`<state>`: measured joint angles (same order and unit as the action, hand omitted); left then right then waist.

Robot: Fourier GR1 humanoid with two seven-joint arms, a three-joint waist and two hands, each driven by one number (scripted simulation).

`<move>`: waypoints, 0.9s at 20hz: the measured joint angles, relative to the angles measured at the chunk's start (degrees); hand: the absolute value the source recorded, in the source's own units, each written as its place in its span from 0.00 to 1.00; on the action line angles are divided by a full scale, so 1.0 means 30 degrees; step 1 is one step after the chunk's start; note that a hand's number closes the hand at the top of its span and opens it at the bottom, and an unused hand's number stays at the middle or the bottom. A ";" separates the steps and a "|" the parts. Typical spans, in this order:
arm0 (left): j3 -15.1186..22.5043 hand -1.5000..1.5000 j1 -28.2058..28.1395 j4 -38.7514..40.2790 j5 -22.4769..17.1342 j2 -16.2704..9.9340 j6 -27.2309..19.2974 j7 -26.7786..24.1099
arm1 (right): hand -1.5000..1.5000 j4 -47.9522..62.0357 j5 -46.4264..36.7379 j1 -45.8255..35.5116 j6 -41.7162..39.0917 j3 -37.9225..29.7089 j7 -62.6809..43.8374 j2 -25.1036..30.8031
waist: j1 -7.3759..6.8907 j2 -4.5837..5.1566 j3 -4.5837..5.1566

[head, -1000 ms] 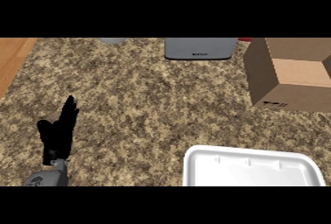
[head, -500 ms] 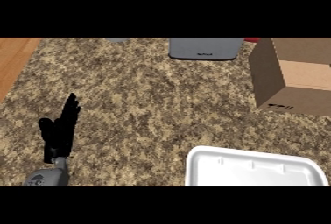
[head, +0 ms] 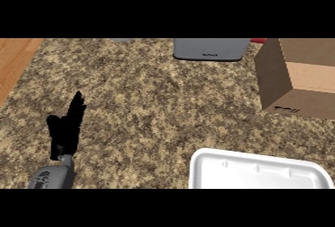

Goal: Pick the eggplant from the tray and place it in the cardboard box

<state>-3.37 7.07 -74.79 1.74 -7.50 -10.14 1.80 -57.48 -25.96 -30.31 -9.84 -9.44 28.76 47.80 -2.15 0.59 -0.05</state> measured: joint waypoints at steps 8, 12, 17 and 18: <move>0.0029 0.50 0.0215 0.0191 -0.0037 0.0091 0.0183 -0.0208 | 0.00 0.7696 -0.2079 -0.3741 0.1633 0.0481 0.1205 -0.1404 | -0.0367 0.0166 -0.0030; 0.0143 0.50 0.0251 0.0021 -0.0013 0.0243 0.0141 -0.0068 | 0.00 1.0326 -0.1836 -0.5039 0.0832 0.0053 0.2361 -0.1735 | -0.0403 0.0146 0.0032; 0.0088 0.50 0.0273 -0.0041 0.0066 0.0138 0.0084 0.0012 | 0.00 1.2271 -0.0542 -0.5968 -0.0866 -0.1167 0.4607 -0.1957 | -0.0360 0.0154 0.0007; 0.0124 0.50 0.0219 -0.0091 0.0102 0.0160 0.0059 0.0011 | 0.00 1.2619 -0.0102 -0.6116 -0.1576 -0.1553 0.4966 -0.1818 | -0.0346 0.0163 -0.0015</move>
<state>-3.00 7.73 -75.06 2.05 -7.02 -9.97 1.83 -19.63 -26.26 -48.66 -14.57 -14.10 43.66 42.35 -3.19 1.08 -0.10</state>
